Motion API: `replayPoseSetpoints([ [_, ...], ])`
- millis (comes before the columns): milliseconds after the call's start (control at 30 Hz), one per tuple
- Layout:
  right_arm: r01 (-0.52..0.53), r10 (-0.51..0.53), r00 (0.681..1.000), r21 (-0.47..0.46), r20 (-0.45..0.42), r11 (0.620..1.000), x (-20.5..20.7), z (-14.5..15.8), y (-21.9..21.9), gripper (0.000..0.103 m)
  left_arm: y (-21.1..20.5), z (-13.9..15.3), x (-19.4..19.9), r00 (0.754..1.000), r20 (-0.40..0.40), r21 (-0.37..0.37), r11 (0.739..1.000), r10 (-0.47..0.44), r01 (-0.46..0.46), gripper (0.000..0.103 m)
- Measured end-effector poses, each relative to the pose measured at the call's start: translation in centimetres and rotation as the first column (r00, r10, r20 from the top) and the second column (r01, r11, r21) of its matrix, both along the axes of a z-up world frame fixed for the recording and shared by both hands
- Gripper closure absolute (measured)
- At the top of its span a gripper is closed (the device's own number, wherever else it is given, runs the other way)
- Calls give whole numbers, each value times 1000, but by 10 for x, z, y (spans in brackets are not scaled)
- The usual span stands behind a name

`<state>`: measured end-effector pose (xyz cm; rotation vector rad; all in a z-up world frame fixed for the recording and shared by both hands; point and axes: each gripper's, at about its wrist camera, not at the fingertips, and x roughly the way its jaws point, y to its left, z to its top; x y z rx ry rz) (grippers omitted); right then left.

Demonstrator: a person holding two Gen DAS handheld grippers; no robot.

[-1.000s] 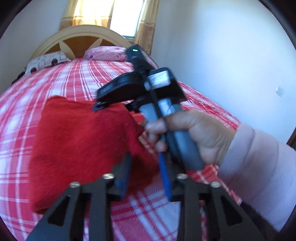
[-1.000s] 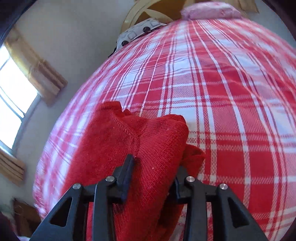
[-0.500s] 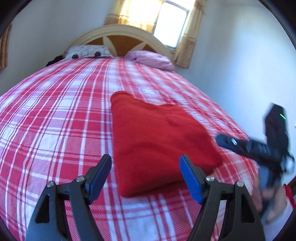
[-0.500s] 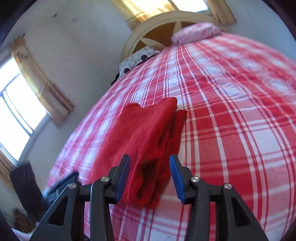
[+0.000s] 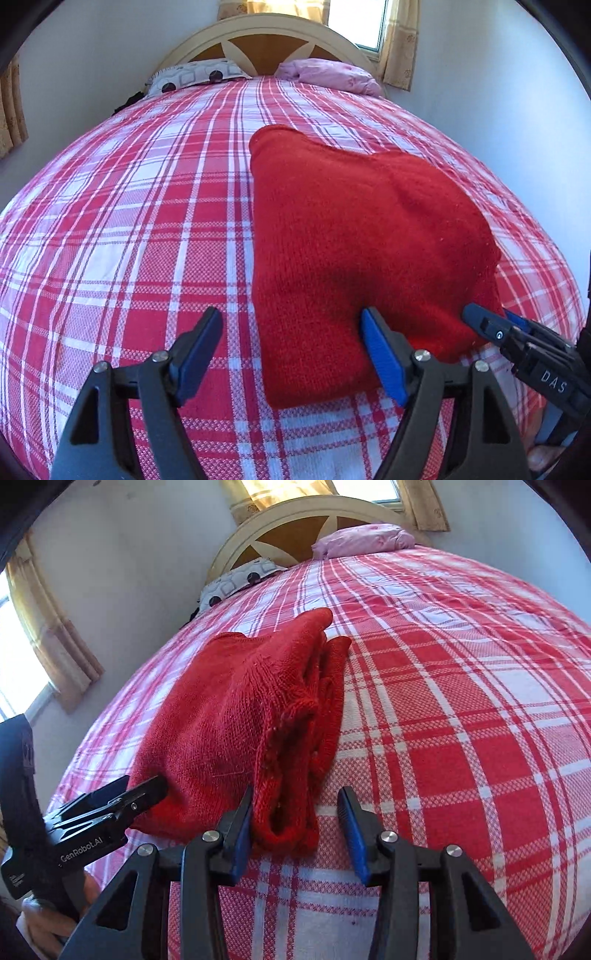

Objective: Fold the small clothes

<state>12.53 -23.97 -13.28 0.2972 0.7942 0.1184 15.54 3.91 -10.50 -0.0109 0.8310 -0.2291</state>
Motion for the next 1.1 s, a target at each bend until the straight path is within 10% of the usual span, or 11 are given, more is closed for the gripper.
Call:
replayPoseSetpoints([
  [300,-29,28,999,-35,-25,999,-16,14,6,58,2,6,-13,1000,2,43,999,-31,31,21],
  [633,19,-4,991,-109,135,994,15,86,-12,58,14,53,13,996,86,12,1000,-5,4,14],
  [800,68,-56,995,-163,82,984,82,68,-9,58,-11,53,60,998,56,41,999,25,-27,14],
  [1100,53,-53,997,7,-57,999,124,14,-19,58,-46,10,115,997,-69,138,990,31,-21,13],
])
